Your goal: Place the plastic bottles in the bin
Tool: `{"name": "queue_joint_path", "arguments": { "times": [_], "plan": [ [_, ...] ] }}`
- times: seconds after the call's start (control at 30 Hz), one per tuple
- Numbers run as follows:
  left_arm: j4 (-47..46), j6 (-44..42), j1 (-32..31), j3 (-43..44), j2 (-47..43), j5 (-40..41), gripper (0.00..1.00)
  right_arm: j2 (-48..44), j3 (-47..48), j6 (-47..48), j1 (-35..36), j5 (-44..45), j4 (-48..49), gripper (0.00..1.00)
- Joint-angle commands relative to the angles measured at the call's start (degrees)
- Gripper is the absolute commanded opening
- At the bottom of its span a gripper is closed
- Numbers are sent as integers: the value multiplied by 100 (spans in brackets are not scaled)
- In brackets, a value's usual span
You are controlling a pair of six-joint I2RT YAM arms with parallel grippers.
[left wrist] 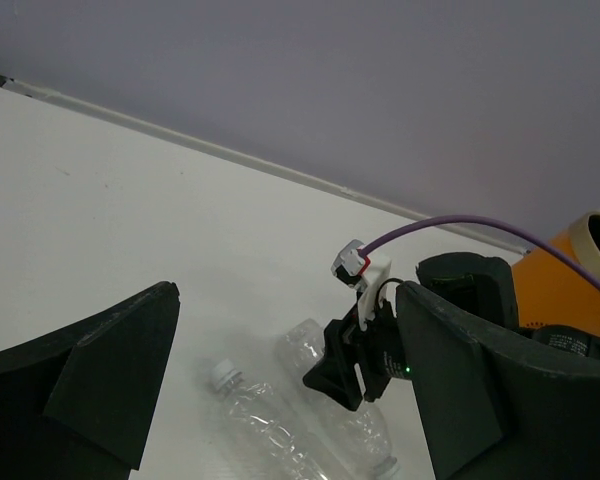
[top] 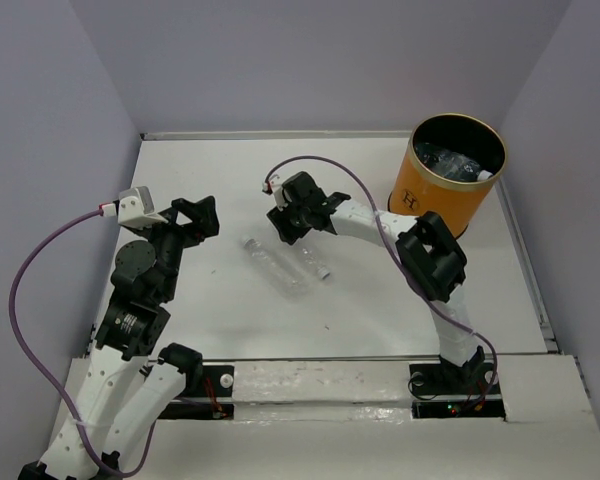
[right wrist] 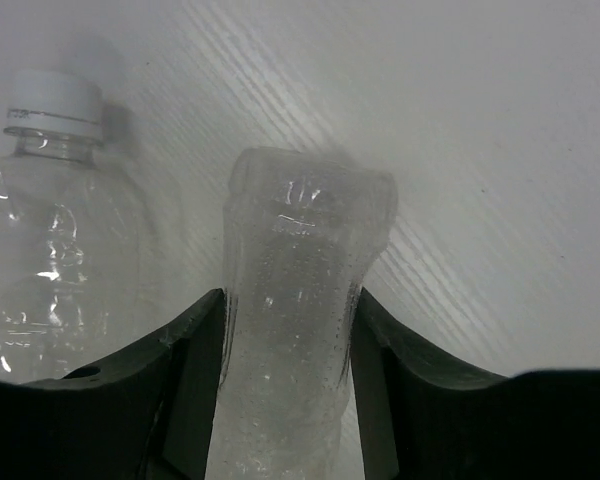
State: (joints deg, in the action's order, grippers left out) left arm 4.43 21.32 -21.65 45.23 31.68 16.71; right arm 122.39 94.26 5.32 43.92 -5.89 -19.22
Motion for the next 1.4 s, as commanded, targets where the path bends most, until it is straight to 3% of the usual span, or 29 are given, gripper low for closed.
{"name": "queue_joint_path", "arguments": {
  "times": [0.0,0.13,0.27,0.43,0.47,0.63,0.87,0.97,1.07,1.2,1.37],
  "plan": [
    [-267,-14,20,-6,22,-45,99,-485,260,311,2,869,24,45],
    [-276,-5,20,-15,22,-98,99,-1119,277,539,2,1440,76,45],
    [-302,-23,20,-15,66,-220,99,-2390,208,943,-67,2318,699,42],
    [-372,-110,20,-6,215,-817,99,-3510,-65,1156,-1024,2681,2035,38],
    [-390,-119,20,-14,250,-958,99,-3590,-57,1033,-1539,2716,2289,38],
    [-390,-146,20,-6,216,-1029,99,-3626,-101,1084,-2736,3181,3195,38],
    [-407,-146,20,-14,198,-1126,99,-3204,-486,1253,-3794,3595,3970,40],
    [-399,-146,12,-14,180,-1109,99,-3387,-1161,927,-3794,3612,4093,55],
    [-399,-137,20,-15,198,-1126,99,-3651,-1436,497,-3794,3770,3920,99],
    [-399,-128,20,-6,242,-1109,99,-4160,-1357,-232,-3734,3122,3101,100],
    [-364,-163,38,21,172,-916,99,-4522,-1498,-795,-2461,1418,2266,99]
  ]
}}
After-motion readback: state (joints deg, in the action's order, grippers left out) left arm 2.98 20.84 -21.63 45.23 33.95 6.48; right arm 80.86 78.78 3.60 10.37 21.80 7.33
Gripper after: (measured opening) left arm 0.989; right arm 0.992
